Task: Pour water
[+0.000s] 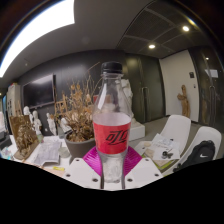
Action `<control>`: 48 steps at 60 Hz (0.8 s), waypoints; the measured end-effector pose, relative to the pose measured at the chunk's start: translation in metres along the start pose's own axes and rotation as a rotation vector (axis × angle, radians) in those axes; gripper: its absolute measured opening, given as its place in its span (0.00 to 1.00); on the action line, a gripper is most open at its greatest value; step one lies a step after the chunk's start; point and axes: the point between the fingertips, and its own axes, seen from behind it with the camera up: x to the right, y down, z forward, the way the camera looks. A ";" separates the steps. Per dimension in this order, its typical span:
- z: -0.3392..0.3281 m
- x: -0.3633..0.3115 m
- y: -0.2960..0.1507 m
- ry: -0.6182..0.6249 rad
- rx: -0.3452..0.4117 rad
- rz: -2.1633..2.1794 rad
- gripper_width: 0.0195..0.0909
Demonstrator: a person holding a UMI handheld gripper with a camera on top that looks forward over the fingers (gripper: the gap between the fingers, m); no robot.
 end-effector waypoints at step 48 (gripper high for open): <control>0.039 0.072 0.166 0.161 -0.082 -0.074 0.32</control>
